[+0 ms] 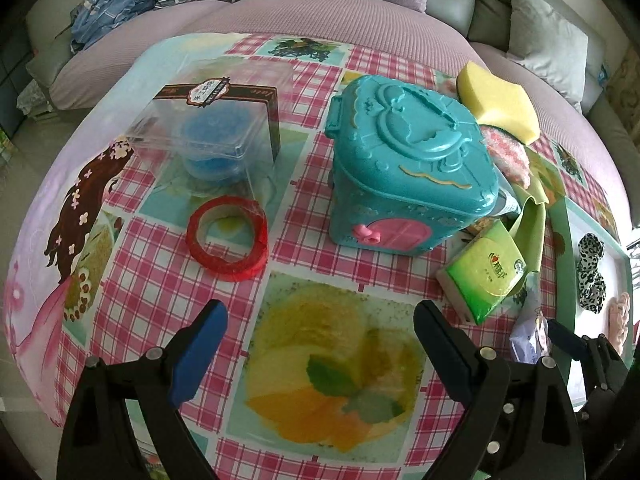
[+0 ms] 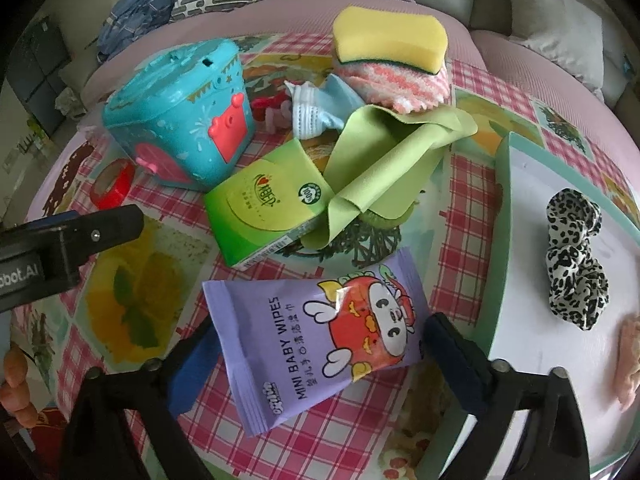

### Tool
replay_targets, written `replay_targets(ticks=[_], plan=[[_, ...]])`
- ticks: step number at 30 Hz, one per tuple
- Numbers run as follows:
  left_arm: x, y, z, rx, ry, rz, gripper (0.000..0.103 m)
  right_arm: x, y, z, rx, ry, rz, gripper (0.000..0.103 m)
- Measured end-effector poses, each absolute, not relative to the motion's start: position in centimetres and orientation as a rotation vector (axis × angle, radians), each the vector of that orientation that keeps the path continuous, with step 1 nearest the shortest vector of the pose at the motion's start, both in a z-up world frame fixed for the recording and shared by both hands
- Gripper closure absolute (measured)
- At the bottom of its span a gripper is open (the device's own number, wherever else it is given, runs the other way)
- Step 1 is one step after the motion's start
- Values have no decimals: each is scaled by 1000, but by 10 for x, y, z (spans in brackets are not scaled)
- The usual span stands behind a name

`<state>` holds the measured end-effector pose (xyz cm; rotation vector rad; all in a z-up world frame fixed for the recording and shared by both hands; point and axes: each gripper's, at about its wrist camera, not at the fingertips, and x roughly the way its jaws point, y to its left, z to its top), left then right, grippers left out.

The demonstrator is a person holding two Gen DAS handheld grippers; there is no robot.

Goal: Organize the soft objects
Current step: 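Grasp the purple wipes pouch with the right tool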

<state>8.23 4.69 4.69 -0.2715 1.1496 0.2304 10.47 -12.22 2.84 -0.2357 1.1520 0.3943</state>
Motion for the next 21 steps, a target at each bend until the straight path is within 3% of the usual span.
replay_targets(ticks=[3, 9, 21], plan=[[82, 47, 47, -269, 1149, 229, 9, 102, -130, 32, -226, 1151, 378, 23], [83, 43, 51, -262, 1145, 222, 9, 105, -140, 40, -201, 1146, 376, 26], [81, 37, 57, -253, 1132, 189, 9, 94, -155, 70, -174, 1100, 372, 45]])
